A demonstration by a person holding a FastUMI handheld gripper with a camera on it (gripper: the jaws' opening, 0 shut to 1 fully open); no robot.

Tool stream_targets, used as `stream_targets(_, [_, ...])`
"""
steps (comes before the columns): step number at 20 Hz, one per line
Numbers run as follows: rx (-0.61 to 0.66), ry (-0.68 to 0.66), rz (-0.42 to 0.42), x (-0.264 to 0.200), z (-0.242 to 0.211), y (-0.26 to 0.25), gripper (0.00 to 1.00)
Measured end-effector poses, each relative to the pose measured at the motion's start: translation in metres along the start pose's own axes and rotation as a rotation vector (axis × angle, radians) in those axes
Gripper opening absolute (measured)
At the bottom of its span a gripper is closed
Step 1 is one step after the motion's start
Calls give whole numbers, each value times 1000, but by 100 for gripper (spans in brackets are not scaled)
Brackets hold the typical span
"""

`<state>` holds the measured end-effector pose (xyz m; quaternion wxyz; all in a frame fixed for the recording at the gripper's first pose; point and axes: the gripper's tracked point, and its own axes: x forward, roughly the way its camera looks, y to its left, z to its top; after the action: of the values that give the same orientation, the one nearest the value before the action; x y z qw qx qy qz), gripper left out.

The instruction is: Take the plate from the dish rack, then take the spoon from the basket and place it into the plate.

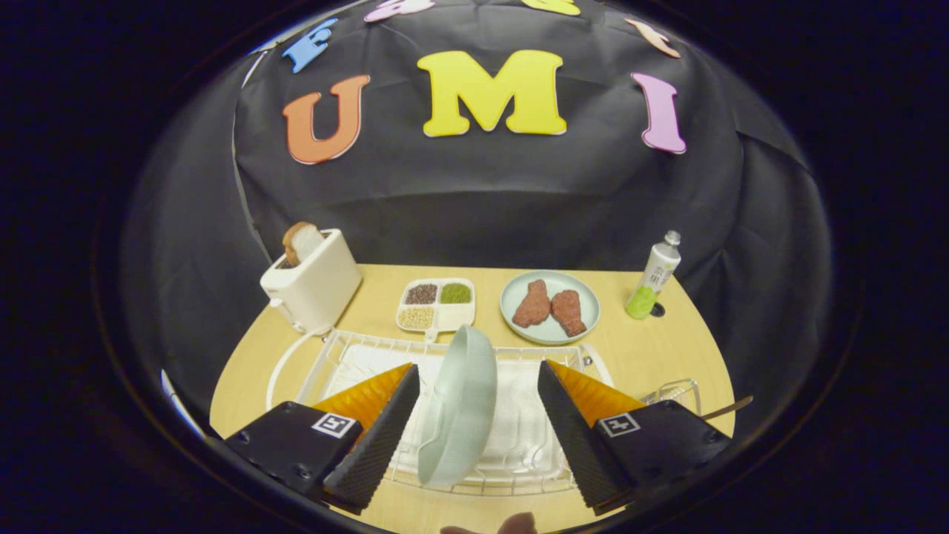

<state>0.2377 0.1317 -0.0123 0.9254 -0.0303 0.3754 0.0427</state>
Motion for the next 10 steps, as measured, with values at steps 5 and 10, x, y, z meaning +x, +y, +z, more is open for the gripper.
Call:
stream_targets(5, [45, 72, -17, 24, -10, 4, 90])
stream_targets(10, [120, 118, -49, 35, -15, 5, 60])
